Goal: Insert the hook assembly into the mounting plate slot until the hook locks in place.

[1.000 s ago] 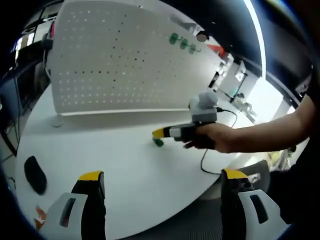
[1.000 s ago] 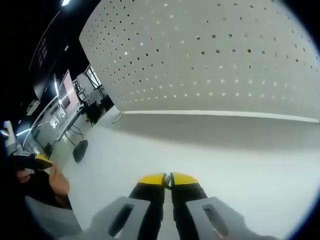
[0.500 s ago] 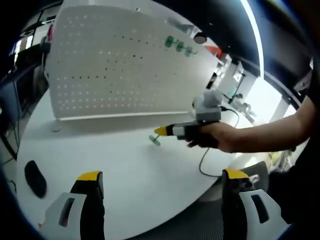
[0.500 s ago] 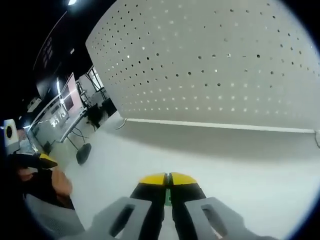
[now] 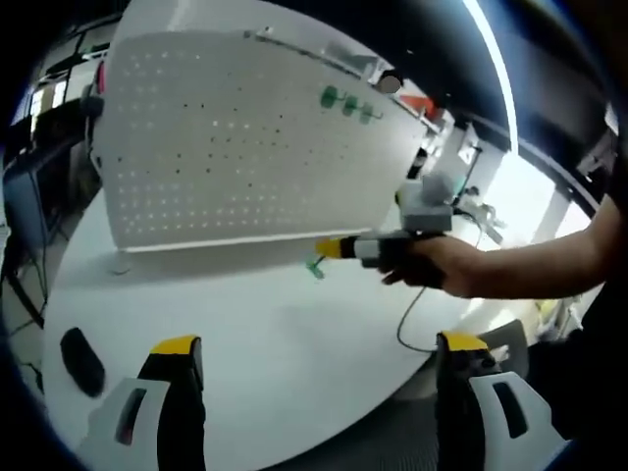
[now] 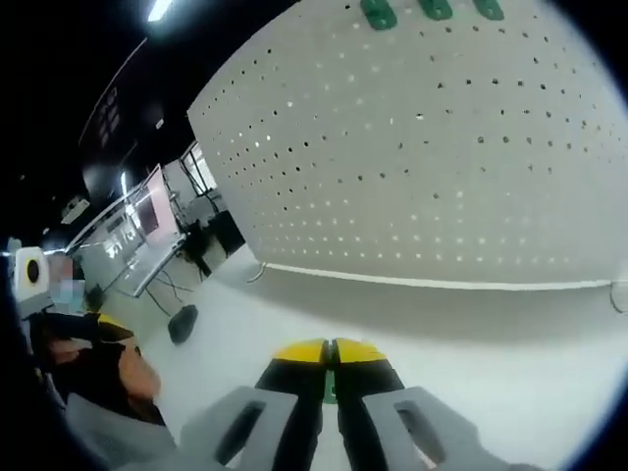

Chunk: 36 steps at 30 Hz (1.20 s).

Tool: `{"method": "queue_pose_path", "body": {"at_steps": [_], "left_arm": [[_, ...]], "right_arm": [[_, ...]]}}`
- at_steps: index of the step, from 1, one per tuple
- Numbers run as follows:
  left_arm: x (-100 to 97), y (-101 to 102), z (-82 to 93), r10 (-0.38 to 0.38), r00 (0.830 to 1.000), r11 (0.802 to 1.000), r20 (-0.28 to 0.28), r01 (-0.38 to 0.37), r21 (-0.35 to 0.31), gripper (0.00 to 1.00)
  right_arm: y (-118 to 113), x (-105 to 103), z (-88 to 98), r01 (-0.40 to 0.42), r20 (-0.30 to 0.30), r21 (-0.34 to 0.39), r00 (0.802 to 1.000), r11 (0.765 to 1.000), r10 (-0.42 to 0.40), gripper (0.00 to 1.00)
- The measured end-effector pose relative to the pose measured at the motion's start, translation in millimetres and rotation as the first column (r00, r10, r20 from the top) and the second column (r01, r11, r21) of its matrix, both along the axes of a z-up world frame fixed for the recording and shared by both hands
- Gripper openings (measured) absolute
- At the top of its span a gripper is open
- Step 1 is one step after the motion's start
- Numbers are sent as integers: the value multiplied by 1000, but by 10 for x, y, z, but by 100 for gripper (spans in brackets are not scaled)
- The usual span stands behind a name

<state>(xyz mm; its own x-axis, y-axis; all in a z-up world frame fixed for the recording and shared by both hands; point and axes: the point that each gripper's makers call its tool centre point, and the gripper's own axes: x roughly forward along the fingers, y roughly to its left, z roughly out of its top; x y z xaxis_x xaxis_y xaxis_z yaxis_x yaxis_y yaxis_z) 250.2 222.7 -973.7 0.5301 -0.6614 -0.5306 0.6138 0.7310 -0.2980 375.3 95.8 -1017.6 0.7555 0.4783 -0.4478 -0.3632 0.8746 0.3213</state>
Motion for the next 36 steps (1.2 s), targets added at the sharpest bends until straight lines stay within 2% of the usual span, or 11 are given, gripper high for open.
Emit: {"method": "queue_pose_path", "body": {"at_steps": [2, 5, 7, 10, 12, 19, 23, 26, 29, 32, 36], "left_arm": [[0, -2, -3, -13, 1000, 1000, 7, 13, 27, 100], [22, -12, 33, -6, 1000, 1000, 15, 5, 27, 100], [57, -22, 52, 8, 1000, 1000, 13, -8, 18, 99], [108, 5, 16, 35, 999, 999, -7, -34, 42, 99], [153, 15, 22, 46, 999, 998, -12, -46, 47, 99], [348, -72, 289, 100, 995, 994, 7, -99, -51, 93], [397, -145, 429, 100, 995, 992, 29, -98, -79, 85], [412, -217, 548, 103, 994, 985, 24, -99, -142, 77], [428, -232, 609, 111, 993, 979, 28, -105, -174, 68], [382, -300, 687, 83, 996, 969, 10, -79, -236, 47], [370, -330, 735, 85, 996, 956, -5, -83, -281, 40]], "right_arm": [[26, -24, 107, -5, 15, 18, 1000, 1000, 4, 0], [100, -88, 355, -28, 62, 39, 998, 999, 25, 0], [147, -135, 510, -45, 87, 57, 995, 997, 40, 0], [212, -222, 733, -56, 107, 102, 993, 993, 45, 0], [283, -300, 941, -80, 161, 112, 985, 991, 61, 0], [538, -625, 1414, -127, 228, 199, 970, 972, 80, 0], [630, -725, 1552, -124, 245, 244, 967, 962, 62, 0], [693, -781, 1607, -126, 256, 266, 965, 956, 56, 0], [733, -816, 1640, -128, 260, 288, 964, 949, 51, 0], [766, -849, 1668, -132, 273, 292, 961, 947, 50, 0], [806, -877, 1716, -144, 293, 286, 954, 947, 57, 0]]}}
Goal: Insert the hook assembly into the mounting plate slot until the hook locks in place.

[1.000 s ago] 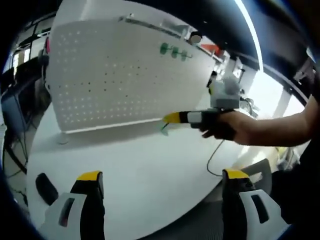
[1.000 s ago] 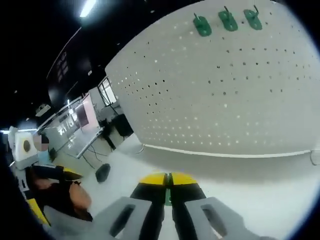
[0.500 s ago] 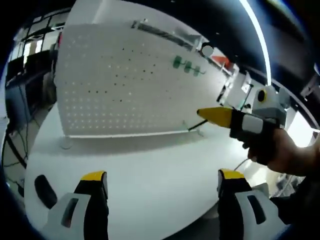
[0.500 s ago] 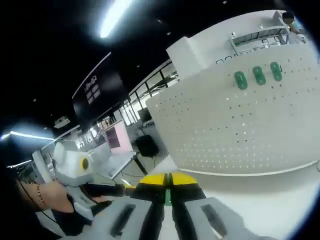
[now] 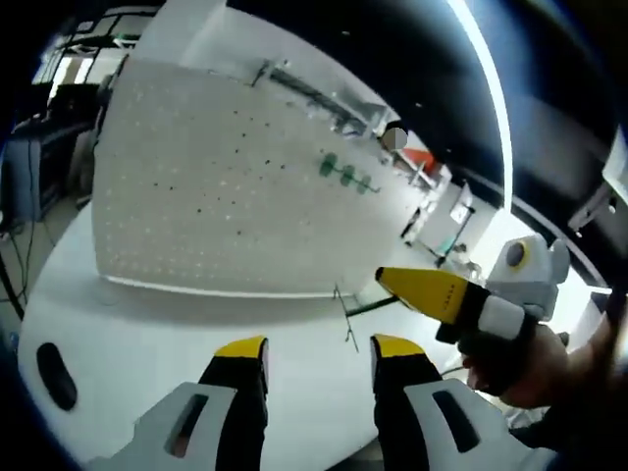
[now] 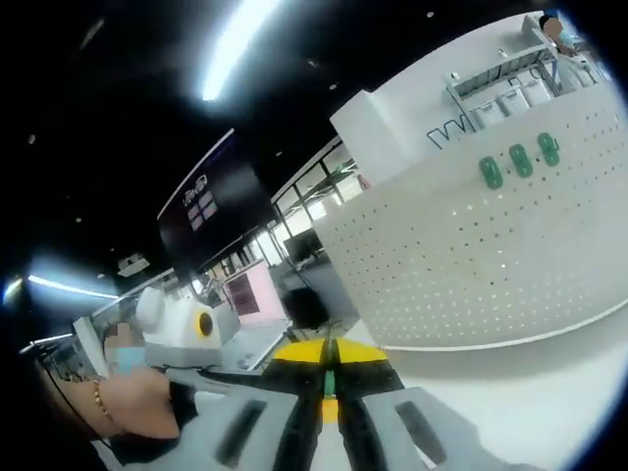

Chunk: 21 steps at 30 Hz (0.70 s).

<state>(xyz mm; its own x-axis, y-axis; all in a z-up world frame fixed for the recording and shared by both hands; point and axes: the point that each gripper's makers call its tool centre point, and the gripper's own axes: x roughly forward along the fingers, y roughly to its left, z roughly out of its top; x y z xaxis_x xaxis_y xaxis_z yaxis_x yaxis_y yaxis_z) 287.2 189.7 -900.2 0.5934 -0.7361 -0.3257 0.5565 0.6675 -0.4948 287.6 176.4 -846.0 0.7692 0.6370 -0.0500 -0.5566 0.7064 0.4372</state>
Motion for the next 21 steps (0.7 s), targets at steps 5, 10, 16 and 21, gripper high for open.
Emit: {"method": "queue_pose_path", "body": {"at_steps": [5, 10, 16, 21], "left_arm": [[-29, -39, 116, -7, 1000, 998, -16, 6, -67, 36], [-24, -59, 233, -20, 1000, 996, 7, 20, -87, 22], [-47, -111, 319, -41, 999, 993, 24, 44, -110, 13], [-81, -144, 329, -50, 999, 990, 13, 51, -132, 6]], "right_arm": [[-1, -11, 95, -6, 36, -10, 999, 1000, 7, 0], [1, -4, 186, -8, 62, -6, 998, 1000, 9, 0], [26, -21, 279, -25, 81, 4, 996, 1000, 25, 0], [52, -68, 344, -31, 107, 3, 994, 1000, 30, 0]]}}
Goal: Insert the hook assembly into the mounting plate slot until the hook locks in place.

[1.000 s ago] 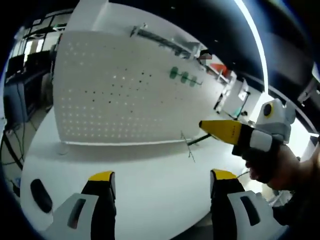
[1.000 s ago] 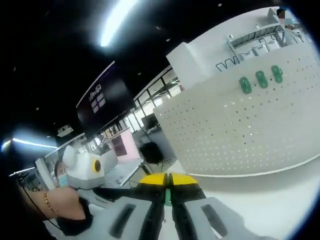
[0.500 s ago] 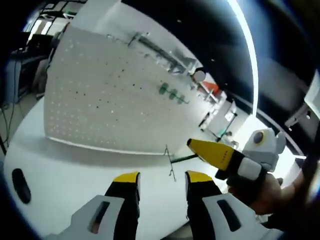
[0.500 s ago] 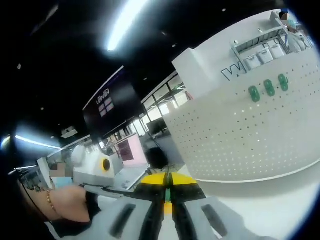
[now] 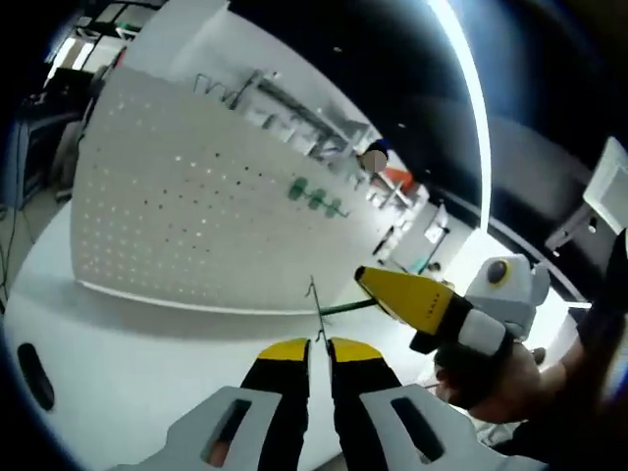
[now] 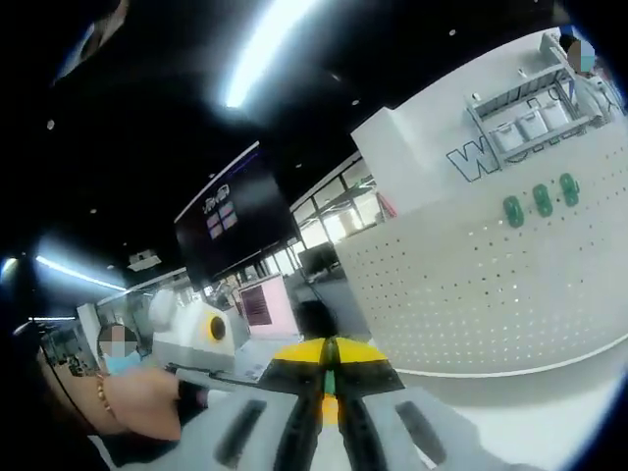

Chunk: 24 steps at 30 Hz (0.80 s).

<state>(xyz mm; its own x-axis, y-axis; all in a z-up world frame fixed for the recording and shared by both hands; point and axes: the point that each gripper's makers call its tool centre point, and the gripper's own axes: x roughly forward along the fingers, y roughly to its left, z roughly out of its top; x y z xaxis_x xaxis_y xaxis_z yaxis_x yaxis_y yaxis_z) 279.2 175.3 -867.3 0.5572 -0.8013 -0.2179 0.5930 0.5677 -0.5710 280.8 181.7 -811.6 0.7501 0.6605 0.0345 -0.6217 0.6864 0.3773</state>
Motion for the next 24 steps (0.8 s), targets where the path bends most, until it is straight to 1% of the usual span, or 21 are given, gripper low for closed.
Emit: {"method": "queue_pose_path", "body": {"at_steps": [2, 5, 9, 11, 13, 19, 24], "left_arm": [[-10, 0, -9, 0, 1000, 1000, -15, 0, -16, 4], [-25, 15, -3, 6, 1000, 1000, -11, -6, -30, 4], [-37, 13, 17, 16, 1000, 998, -26, -17, -64, 3], [-48, -1, 32, 12, 1000, 997, -20, -14, -71, 1], [-50, 1, 28, 20, 999, 997, -26, -22, -71, 1], [-69, 6, 2, 27, 999, 997, -31, -29, -67, 1], [-64, 36, 10, 45, 999, 998, -6, -45, -42, 1]], "right_arm": [[11, -16, -5, -7, -4, 0, 1000, 1000, 7, 0], [10, -32, -4, -9, -1, -2, 1000, 1000, 9, 0], [12, -57, 11, -10, 12, -9, 1000, 1000, 10, 0], [14, -69, 12, -13, 15, -12, 1000, 1000, 13, 0], [9, -73, 17, -8, 19, -15, 1000, 1000, 8, 0], [14, -113, -21, -18, 7, -16, 1000, 1000, 18, 0], [34, -142, -33, -26, 5, -21, 1000, 999, 26, 0]]}}
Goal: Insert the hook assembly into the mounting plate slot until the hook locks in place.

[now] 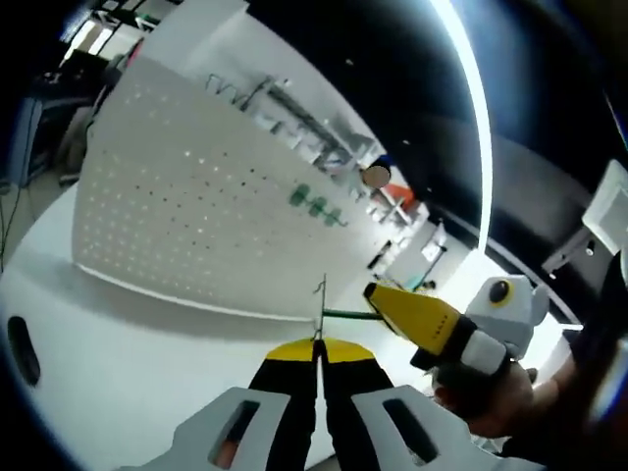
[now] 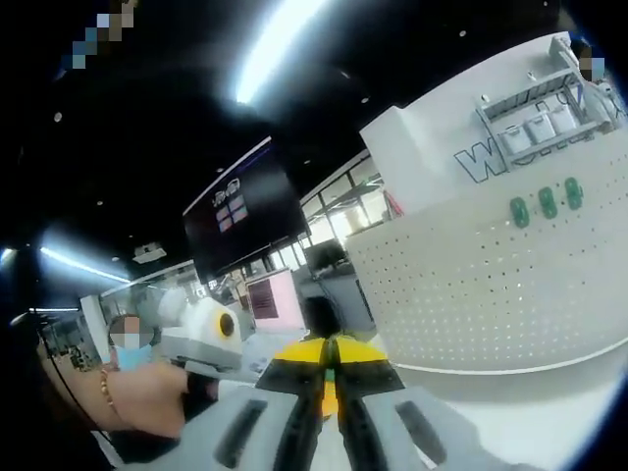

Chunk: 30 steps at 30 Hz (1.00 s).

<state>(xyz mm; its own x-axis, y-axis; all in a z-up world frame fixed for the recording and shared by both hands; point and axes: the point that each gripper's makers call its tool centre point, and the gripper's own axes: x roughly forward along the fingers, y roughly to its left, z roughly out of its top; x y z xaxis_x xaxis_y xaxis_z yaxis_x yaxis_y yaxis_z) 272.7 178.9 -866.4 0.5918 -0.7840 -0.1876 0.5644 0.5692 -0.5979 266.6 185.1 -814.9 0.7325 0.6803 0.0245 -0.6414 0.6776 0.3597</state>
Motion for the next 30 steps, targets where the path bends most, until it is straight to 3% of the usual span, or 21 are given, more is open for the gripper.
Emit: {"method": "queue_pose_path", "body": {"at_steps": [5, 20, 24, 30], "left_arm": [[-6, -13, -43, -14, 999, 997, 39, 11, 82, 1], [8, -3, -76, 1, 1000, 997, 24, -3, 81, 5], [20, 10, -115, 11, 1000, 995, 23, -14, 102, 10], [-3, -20, -102, 0, 1000, 995, 30, -3, 99, 5]], "right_arm": [[4, -6, -40, -3, -13, -6, 1000, 1000, 3, 0], [28, -49, -61, -9, -19, -4, 1000, 1000, 9, 0], [30, -60, -77, -11, -18, -13, 1000, 1000, 11, 0], [24, -69, -97, -11, -25, -12, 1000, 1000, 10, 0]]}}
